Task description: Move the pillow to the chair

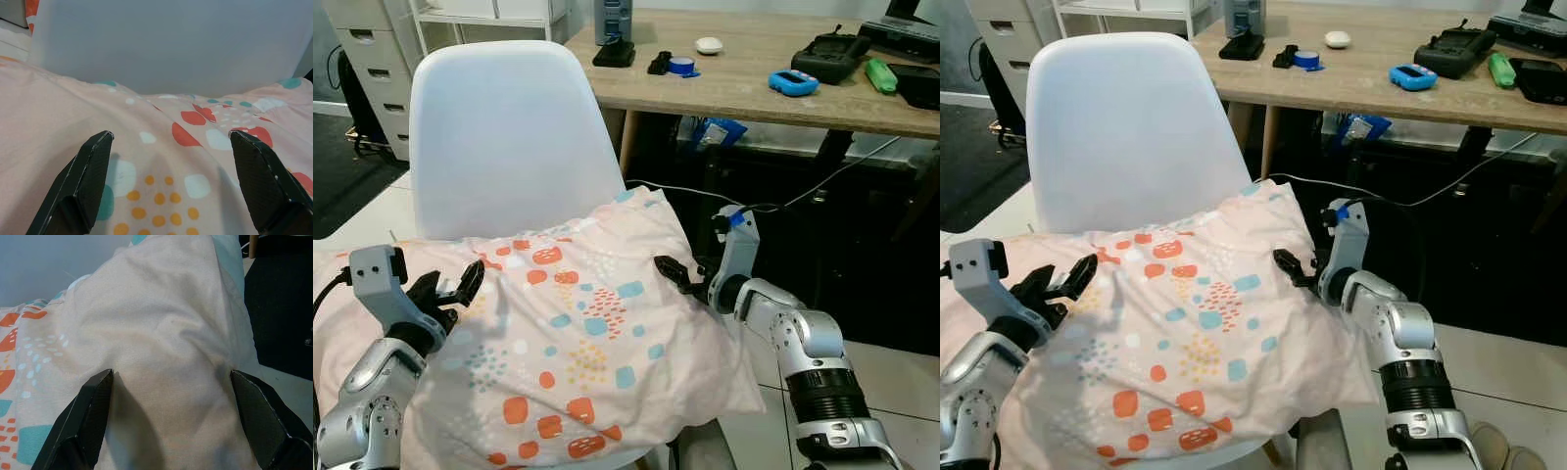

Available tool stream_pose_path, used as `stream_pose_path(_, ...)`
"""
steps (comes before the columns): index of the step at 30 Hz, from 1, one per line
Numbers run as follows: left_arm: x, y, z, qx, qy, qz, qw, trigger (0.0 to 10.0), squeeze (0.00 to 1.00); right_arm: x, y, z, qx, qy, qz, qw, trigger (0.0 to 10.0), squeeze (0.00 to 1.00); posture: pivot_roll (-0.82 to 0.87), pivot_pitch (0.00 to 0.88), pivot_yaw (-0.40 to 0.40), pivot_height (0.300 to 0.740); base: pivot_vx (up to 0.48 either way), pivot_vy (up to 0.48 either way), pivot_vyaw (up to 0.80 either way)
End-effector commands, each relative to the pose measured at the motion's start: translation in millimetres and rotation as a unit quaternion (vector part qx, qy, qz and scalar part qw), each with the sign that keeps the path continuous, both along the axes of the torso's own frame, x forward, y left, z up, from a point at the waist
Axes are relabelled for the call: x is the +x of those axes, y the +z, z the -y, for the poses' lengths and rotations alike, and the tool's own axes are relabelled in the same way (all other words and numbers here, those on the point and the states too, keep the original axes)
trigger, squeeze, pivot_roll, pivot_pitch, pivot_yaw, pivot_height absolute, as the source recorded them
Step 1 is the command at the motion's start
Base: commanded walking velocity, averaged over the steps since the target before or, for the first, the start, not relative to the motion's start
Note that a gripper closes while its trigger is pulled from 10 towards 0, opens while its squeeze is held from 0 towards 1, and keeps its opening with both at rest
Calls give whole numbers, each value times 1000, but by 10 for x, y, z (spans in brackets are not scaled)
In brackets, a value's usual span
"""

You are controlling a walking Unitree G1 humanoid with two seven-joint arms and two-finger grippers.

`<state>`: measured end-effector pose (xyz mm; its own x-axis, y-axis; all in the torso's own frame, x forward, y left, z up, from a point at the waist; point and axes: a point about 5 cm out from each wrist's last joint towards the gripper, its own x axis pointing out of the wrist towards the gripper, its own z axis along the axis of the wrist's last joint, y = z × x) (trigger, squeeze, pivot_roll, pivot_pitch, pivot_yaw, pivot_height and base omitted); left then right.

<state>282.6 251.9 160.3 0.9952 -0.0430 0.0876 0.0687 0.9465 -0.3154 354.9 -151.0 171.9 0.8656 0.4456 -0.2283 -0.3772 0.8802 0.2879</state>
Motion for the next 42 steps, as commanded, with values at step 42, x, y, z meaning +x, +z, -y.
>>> stream_pose_path(42, -9, -79, 39, -6, -9, -7, 1000, 10000, 0, 25, 4, 15, 4, -1, 3, 1000, 10000, 0, -145, 125, -3, 663, -149, 0, 0)
